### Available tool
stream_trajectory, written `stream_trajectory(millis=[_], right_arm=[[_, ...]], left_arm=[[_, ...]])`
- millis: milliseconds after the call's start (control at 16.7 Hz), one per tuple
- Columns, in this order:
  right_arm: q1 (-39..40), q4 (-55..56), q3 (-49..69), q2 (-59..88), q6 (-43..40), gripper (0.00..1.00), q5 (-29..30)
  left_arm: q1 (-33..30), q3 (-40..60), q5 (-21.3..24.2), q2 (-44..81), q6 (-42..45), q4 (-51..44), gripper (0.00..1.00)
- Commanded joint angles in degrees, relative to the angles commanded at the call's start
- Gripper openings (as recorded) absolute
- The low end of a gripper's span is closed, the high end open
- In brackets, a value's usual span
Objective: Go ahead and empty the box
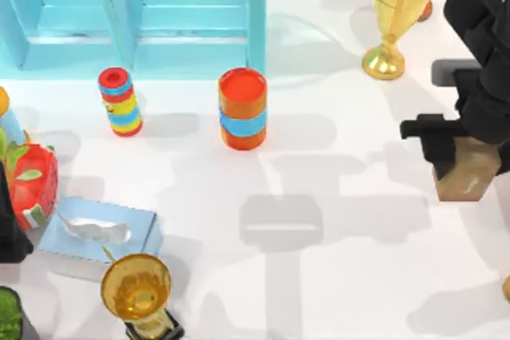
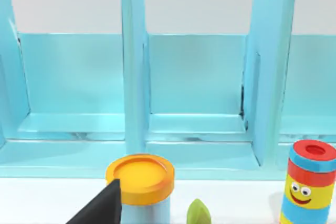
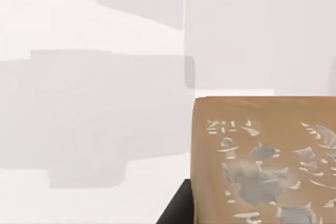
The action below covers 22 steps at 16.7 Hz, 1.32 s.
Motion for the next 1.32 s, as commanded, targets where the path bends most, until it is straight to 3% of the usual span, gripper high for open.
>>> stream_trajectory(millis=[840,1320], right_arm=[[0.1,9.6,-6.1,3.5,0.2,0.00,0.0],[0.1,9.6,-6.1,3.5,0.2,0.60,0.0]], left_arm=[[0.0,0.0,0.0,0.0,0.0,0.0,1.00],[0.0,0.0,0.0,0.0,0.0,0.0,1.00]])
